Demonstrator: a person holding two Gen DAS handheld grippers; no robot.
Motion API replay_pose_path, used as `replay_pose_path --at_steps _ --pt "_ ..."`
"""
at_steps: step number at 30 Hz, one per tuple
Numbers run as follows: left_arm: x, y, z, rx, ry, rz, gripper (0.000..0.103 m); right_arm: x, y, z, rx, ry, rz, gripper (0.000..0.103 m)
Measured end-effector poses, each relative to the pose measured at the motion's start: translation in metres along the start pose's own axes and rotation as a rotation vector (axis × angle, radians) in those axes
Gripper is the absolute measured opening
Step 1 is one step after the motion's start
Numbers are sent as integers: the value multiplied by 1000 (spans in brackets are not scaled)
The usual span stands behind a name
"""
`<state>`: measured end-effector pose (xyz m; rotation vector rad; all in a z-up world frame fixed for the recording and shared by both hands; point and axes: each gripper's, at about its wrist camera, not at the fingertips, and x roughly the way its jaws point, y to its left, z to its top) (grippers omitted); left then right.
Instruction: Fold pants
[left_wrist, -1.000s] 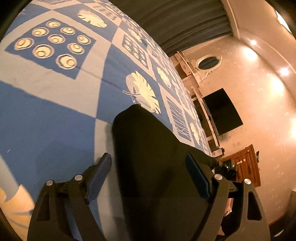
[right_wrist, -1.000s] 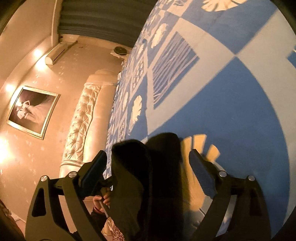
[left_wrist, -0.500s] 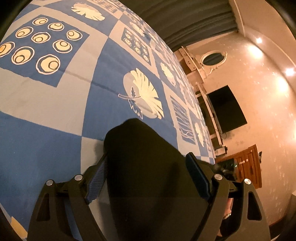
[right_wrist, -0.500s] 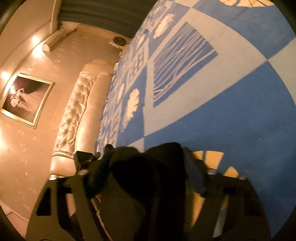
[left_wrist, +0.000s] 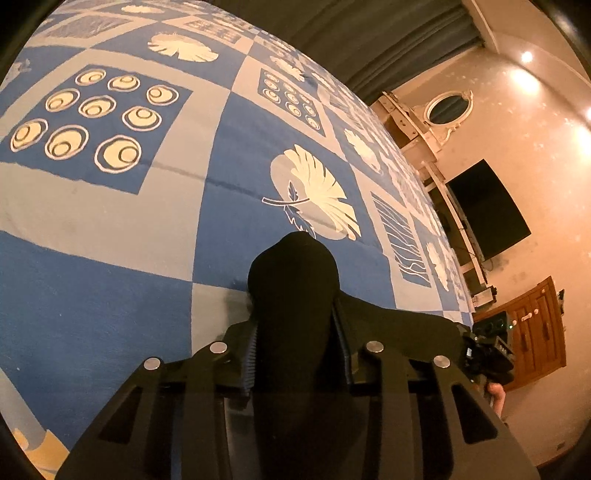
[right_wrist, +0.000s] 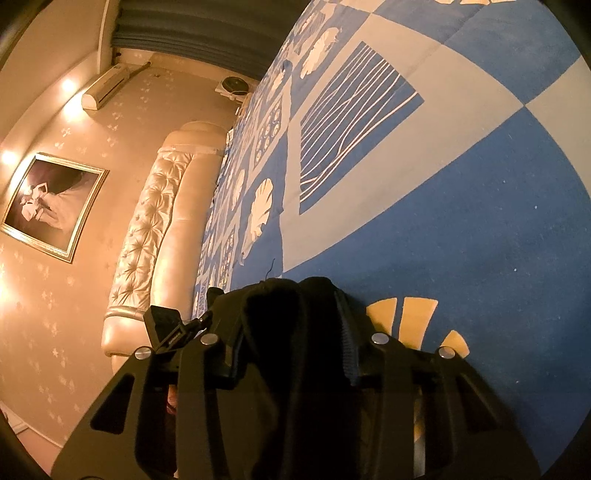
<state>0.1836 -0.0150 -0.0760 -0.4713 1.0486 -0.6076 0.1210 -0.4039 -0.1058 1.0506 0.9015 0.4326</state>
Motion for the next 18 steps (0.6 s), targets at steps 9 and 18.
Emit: replay_pose_path --at_steps 9,18 --pt "-1 6 5 -19 -2 8 34 5 2 6 5 -8 4 39" --pt "-6 13 14 -40 -14 15 34 15 4 11 10 -5 10 39"
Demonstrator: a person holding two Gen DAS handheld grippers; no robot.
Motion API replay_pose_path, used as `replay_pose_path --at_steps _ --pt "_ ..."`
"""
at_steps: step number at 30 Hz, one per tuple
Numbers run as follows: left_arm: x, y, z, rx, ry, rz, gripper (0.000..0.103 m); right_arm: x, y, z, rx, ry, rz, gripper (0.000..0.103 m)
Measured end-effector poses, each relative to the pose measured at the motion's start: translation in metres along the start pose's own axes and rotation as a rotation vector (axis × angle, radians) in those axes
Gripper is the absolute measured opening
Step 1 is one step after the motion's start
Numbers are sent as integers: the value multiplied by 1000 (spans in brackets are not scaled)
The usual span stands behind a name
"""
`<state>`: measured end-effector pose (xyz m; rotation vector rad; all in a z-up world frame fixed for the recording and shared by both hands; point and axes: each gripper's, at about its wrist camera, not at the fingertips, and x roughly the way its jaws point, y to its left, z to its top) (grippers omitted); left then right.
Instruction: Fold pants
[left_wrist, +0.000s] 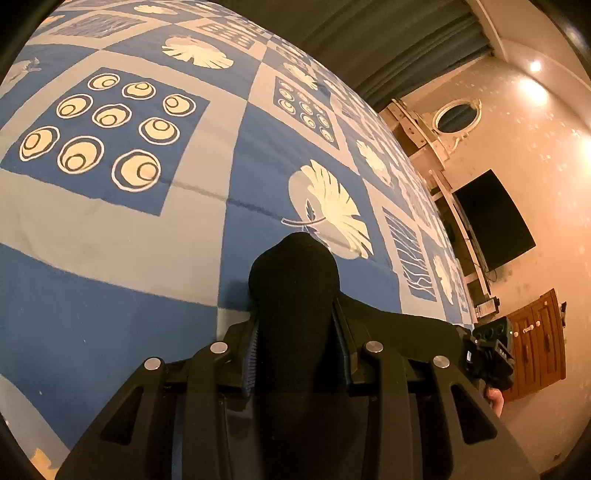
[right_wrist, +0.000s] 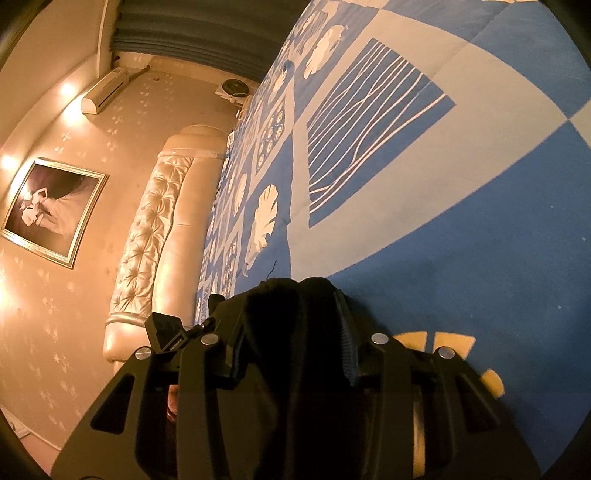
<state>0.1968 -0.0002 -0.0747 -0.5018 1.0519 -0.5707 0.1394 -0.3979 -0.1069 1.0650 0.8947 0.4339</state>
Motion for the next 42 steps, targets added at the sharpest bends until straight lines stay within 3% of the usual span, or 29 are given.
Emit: replay_pose_path --at_steps 42 --pt "-2 23 28 -52 -16 -2 34 42 13 20 7 7 -1 39"
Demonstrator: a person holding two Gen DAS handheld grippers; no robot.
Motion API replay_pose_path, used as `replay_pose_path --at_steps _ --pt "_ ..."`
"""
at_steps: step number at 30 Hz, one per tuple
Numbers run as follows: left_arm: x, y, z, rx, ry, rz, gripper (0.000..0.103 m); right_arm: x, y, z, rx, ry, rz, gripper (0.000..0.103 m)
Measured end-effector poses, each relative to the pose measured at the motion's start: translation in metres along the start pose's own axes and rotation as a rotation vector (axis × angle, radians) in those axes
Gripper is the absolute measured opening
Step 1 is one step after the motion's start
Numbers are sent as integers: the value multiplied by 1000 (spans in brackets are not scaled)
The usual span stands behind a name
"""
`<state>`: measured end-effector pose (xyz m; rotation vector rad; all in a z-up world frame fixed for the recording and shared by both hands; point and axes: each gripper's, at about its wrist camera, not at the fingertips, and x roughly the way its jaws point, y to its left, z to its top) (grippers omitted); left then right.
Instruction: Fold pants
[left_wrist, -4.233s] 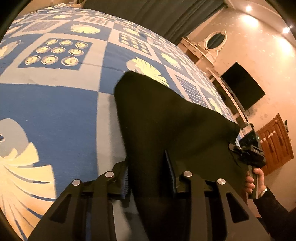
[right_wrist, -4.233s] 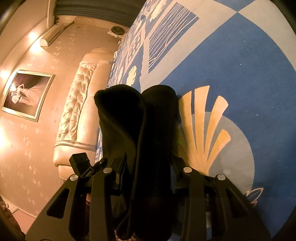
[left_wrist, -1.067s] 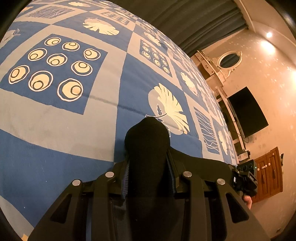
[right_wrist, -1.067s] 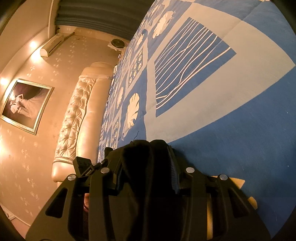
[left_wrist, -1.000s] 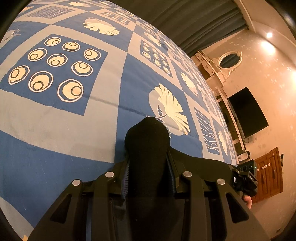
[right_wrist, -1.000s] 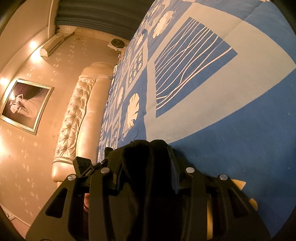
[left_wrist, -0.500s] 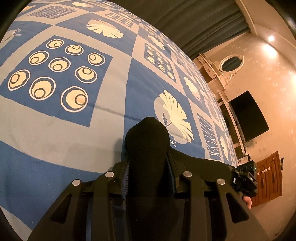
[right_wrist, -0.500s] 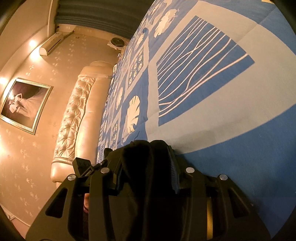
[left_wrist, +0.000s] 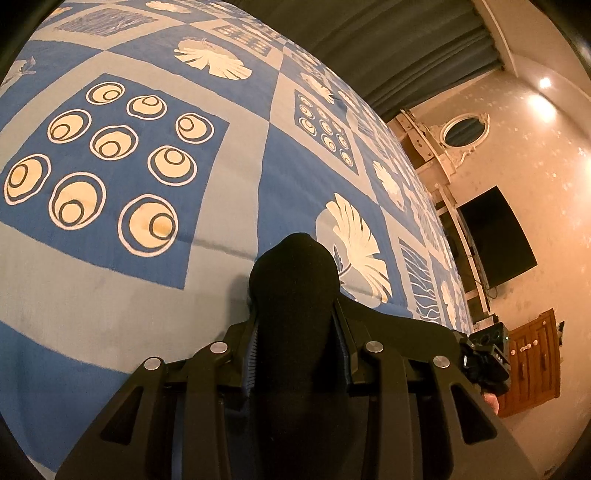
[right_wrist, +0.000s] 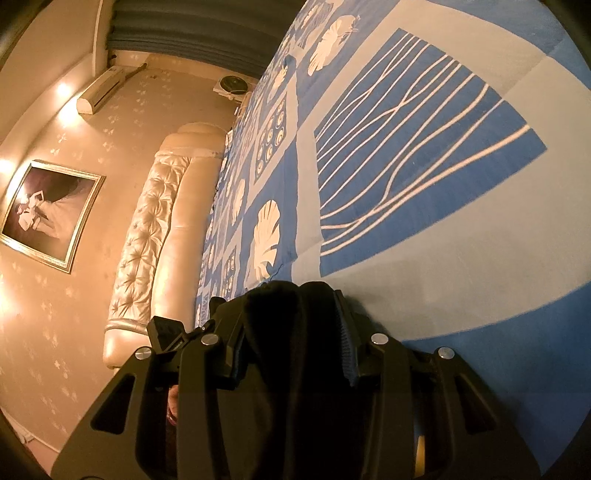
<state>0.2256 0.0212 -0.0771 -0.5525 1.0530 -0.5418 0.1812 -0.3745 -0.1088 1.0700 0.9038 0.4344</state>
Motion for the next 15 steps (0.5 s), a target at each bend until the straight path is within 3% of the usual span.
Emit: replay_pose_path --at_steps 15 --pt "3 2 3 -2 -2 -8 34 11 -7 11 12 -9 17 38"
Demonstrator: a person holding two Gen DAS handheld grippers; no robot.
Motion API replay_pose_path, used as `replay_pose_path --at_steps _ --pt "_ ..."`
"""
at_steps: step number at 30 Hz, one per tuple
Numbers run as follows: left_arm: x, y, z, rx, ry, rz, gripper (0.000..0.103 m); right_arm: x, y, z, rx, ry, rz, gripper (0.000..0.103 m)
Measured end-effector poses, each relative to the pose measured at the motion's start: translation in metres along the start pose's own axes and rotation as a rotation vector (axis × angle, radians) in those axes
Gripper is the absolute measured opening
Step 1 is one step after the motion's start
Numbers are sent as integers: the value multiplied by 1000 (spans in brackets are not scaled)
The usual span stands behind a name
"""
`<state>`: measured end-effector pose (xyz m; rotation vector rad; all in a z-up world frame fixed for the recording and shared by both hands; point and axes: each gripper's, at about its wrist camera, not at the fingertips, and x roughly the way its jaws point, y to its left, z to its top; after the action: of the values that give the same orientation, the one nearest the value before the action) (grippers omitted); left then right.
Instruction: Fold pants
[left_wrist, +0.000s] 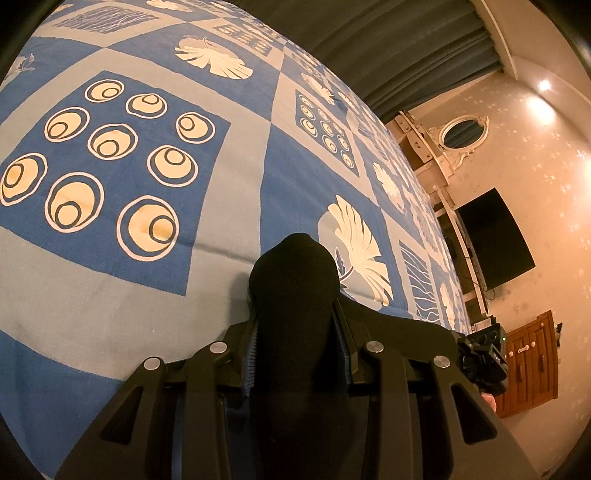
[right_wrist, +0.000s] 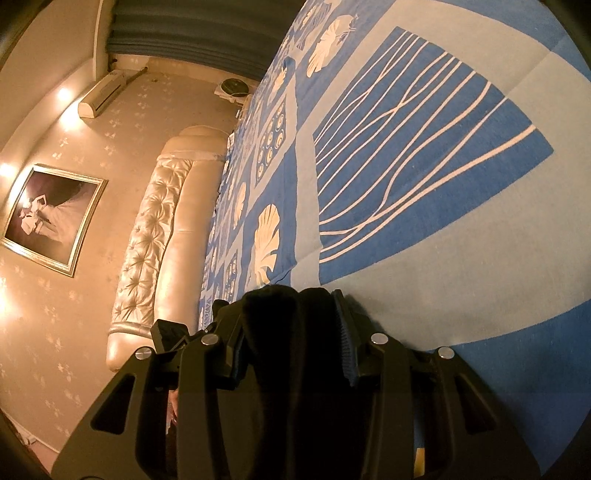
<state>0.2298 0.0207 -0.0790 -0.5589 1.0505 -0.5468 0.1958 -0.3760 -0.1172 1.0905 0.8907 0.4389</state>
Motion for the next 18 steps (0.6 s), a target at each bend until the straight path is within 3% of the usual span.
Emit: replay_pose_path --at_steps 18 --pt "6 -1 4 8 7 -4 35 -2 -5 -7 13 -25 25 38"
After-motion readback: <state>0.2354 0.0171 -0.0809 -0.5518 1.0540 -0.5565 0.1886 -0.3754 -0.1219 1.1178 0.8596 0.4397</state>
